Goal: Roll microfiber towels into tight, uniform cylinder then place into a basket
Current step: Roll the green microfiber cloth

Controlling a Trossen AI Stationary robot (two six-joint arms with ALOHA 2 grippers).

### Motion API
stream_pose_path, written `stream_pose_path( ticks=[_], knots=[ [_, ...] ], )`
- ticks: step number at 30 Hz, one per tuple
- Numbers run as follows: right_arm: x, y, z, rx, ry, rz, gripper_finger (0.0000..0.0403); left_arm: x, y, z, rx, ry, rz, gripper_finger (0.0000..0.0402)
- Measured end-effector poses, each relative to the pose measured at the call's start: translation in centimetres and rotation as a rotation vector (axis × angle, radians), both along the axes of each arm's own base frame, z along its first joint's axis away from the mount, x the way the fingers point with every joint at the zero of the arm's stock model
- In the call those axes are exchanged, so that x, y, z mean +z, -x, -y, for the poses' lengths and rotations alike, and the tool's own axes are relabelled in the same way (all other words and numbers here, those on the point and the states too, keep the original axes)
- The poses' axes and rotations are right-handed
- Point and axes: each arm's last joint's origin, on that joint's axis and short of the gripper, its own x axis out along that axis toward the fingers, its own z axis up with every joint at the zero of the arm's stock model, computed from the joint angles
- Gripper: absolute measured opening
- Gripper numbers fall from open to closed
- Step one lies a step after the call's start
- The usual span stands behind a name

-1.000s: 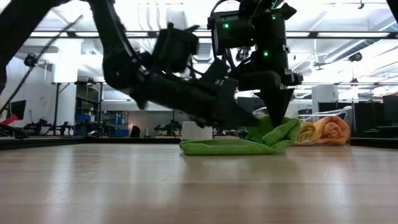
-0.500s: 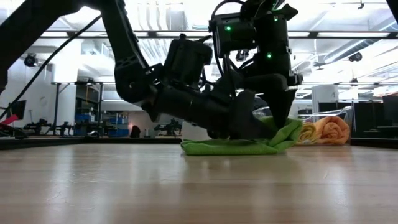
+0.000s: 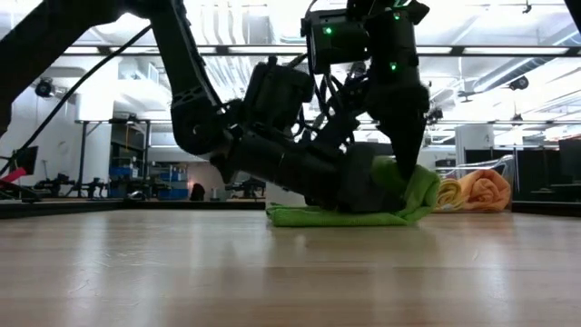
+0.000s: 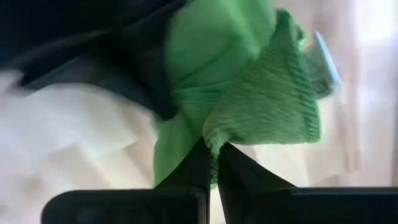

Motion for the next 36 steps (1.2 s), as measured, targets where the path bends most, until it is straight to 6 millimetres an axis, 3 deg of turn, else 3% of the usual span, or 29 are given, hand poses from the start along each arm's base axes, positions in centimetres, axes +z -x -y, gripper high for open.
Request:
stream_pose_path(
  ticks=[4,13,26,30,36],
  knots=[
    [0.3,-0.3,-0.2,0.044,-0.068,0.016,0.0009,-1.1,-0.1,-0.5,0.012,-0.002,-0.009,0.0000],
    [-0.9,-1.1,0.2,0.027,-0.070,0.125,0.0009,-1.4,0.0,-1.1,0.012,-0.060,-0.018,0.0000],
    [-2.2,-1.3,0.8,0.145,-0.058,0.202,0.0012,-2.2,0.9,-1.2,-0.005,-0.123,-0.052,0.0000],
    [-2.2,-1.4,0.9,0.147,-0.057,0.210,0.0040,-2.3,1.0,-1.2,-0.005,-0.125,-0.053,0.0000],
    [-2.2,-1.5,0.9,0.207,-0.048,0.214,0.0114,-2.3,1.1,-1.2,-0.005,-0.126,-0.049,0.0000]
  ],
)
